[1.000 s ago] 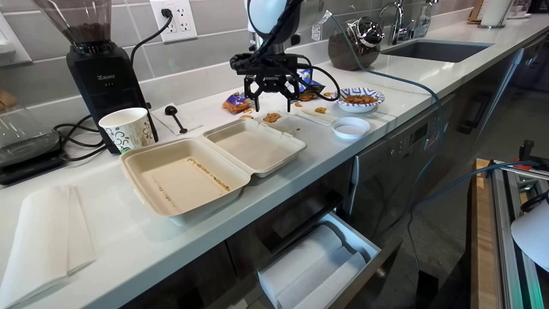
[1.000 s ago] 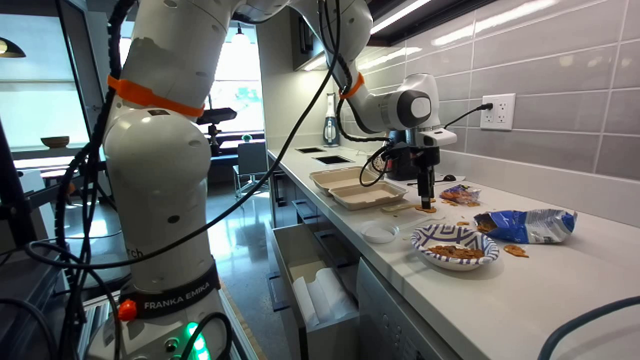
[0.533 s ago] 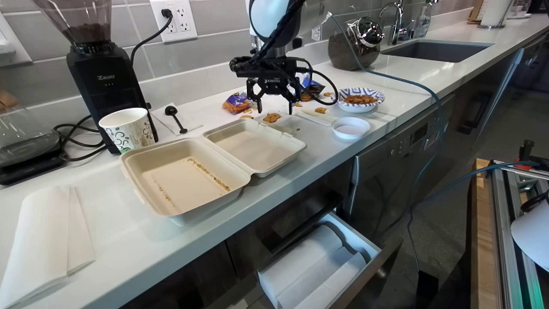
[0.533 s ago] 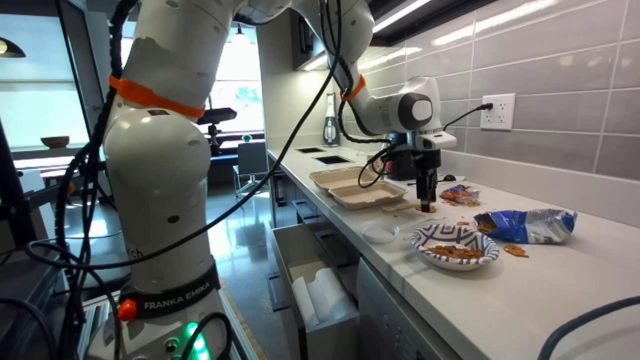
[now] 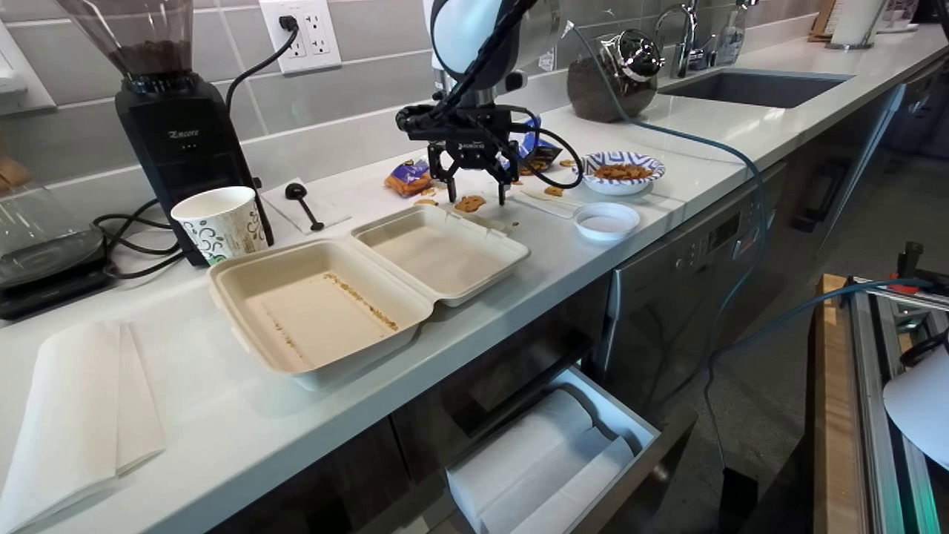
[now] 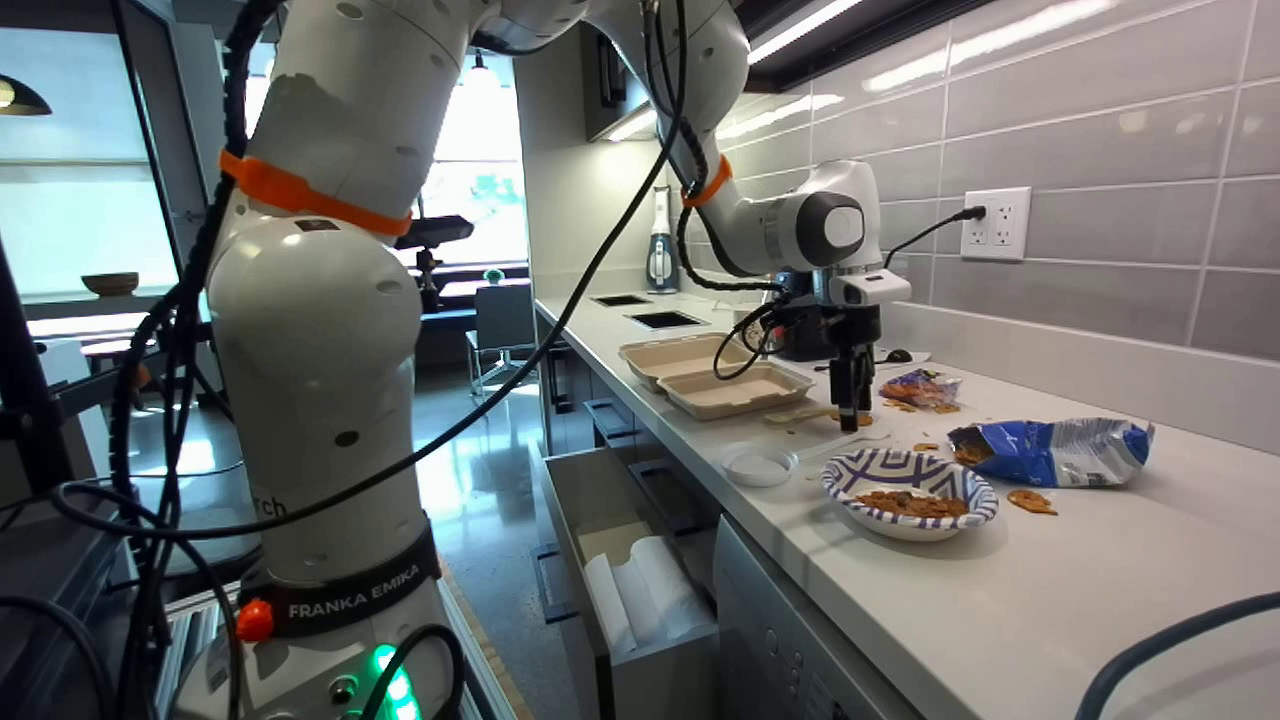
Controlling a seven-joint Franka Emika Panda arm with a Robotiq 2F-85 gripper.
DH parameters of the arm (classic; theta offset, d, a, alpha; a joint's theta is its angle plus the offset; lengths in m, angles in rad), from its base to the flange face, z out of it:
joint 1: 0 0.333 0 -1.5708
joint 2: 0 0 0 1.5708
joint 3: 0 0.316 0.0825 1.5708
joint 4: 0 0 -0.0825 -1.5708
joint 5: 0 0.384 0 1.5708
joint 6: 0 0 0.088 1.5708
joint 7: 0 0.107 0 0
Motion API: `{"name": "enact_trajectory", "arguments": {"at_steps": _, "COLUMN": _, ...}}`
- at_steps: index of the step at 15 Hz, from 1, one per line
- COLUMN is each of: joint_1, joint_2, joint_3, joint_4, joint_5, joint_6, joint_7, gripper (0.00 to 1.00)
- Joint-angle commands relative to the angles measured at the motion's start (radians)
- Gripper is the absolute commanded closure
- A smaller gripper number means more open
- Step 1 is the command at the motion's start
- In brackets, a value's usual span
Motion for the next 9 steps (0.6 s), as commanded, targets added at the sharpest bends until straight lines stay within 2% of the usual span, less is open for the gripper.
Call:
{"name": "enact_trajectory", "arguments": {"at_steps": 1, "joint_1": 0.002, "joint_2": 0.015, "joint_3": 0.002, "joint_4": 0.013, "joint_5": 0.015, "joint_6": 0.002, "joint_7": 0.018, "gripper": 0.4}}
{"name": "enact_trajectory", "arguments": {"at_steps": 4, "joint_1": 0.003, "joint_2": 0.015, "joint_3": 0.002, "joint_4": 0.02, "joint_5": 0.015, "joint_6": 0.0, "joint_7": 0.018, "gripper": 0.59}}
{"name": "enact_trajectory", "arguments": {"at_steps": 6, "joint_1": 0.003, "joint_2": 0.015, "joint_3": 0.002, "joint_4": 0.025, "joint_5": 0.015, "joint_6": -0.001, "joint_7": 0.019, "gripper": 0.64}}
{"name": "enact_trajectory", "arguments": {"at_steps": 9, "joint_1": 0.003, "joint_2": 0.017, "joint_3": 0.003, "joint_4": 0.027, "joint_5": 0.014, "joint_6": -0.001, "joint_7": 0.019, "gripper": 0.62}}
